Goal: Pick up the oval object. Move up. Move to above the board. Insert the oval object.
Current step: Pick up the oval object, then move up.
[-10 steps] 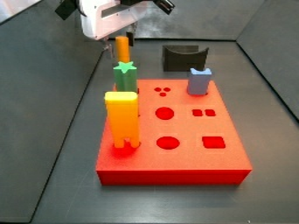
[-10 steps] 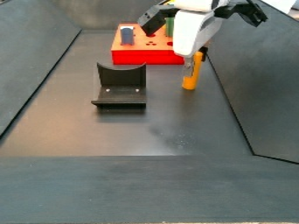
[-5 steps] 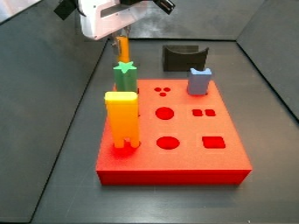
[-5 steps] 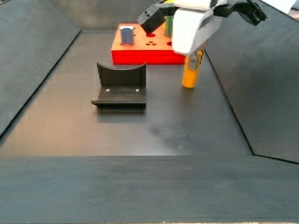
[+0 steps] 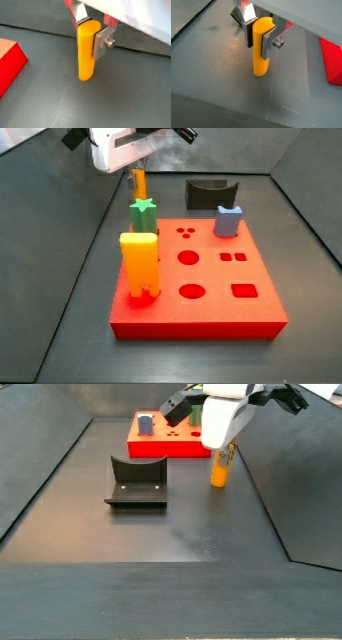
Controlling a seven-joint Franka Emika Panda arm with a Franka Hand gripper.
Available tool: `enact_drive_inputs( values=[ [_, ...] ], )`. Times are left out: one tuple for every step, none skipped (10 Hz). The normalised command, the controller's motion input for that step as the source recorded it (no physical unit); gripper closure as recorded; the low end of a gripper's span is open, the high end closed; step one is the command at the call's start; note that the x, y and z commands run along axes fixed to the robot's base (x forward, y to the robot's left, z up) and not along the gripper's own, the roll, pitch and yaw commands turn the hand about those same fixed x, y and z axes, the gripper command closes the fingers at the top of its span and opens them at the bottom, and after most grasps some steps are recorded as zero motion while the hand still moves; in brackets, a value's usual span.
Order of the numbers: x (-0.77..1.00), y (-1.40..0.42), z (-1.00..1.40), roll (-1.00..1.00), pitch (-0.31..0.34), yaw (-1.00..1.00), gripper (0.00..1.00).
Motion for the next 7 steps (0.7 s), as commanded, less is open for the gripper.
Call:
enact_drive_inputs(
  values=[
    [0.0, 0.0, 0.0, 0.0, 0.0, 0.0, 1.0],
    [0.0, 0.0, 0.0, 0.0, 0.0, 0.0, 1.0],
    [0.0, 0.0, 0.83, 0.0, 0.0, 0.0, 1.0],
    [0.02, 0.05, 0.82, 0.0, -0.001, -0.01, 1.0],
    [0.0, 0.06, 0.75, 0.01, 0.015, -0.01, 1.0],
    [-0.01, 0.04, 0.64, 0.01, 0.022, -0.02, 1.0],
    [-0.02, 0.03, 0.4, 0.03, 0.026, -0.02, 1.0]
  ],
)
